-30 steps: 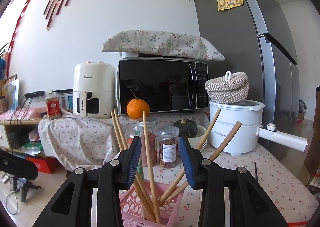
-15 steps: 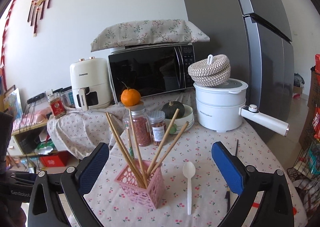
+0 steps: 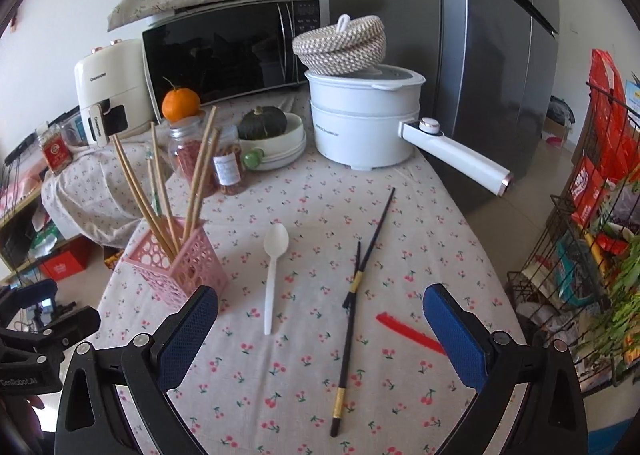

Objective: Organize utensils
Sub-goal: 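Move both open grippers toward the black chopsticks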

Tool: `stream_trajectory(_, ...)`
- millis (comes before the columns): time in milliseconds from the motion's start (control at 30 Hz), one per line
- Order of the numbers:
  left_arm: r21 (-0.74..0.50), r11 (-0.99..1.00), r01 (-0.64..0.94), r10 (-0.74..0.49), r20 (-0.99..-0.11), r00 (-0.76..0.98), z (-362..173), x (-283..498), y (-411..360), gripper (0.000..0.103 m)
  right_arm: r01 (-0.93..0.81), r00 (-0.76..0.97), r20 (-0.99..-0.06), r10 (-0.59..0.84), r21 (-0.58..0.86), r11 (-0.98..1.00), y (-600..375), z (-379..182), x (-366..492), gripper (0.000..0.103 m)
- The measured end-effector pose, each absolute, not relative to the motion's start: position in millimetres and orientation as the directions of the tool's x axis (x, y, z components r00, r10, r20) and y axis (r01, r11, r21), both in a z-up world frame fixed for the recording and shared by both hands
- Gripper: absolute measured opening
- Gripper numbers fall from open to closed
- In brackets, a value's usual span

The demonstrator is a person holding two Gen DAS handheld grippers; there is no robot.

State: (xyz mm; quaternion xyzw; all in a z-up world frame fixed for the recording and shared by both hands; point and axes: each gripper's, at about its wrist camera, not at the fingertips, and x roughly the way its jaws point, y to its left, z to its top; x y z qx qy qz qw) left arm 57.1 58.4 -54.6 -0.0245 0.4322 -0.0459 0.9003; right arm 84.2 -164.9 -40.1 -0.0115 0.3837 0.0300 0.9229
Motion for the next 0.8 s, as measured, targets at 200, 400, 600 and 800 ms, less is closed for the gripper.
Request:
stream_trajectory(200, -0.087, 0.991, 0.104, -0.132, -0.777, 0.616, -65.7, 55.8, 21.2, 0.102, -0.022, 0.588, -0.808, 0.035, 0.028, 0.999, -203.0, -57.9, 92.7, 0.103)
stream_trajectory(400, -0.113, 0.978, 0.176, -0.194, -0.808, 0.556, -87.1, 65.1, -11.2, 0.102, 0.003, 0.510, -0.860, 0.005, 0.008, 1.000, -236.2, -65.9, 104.3, 0.103)
stream_trajectory(600, -0.148, 0.971, 0.188, -0.222, -0.850, 0.478, -102.5, 82.8, -40.4, 0.102, 0.015, 0.466, -0.885, 0.009, 0.019, 1.000, -263.5, -68.5, 119.7, 0.103)
stream_trajectory(800, -0.183, 0.959, 0.217, -0.255, -0.890, 0.377, -122.4, 107.3, -82.4, 0.102, 0.070, 0.438, -0.898, 0.038, 0.076, 0.995, -289.1, -65.9, 130.7, 0.103)
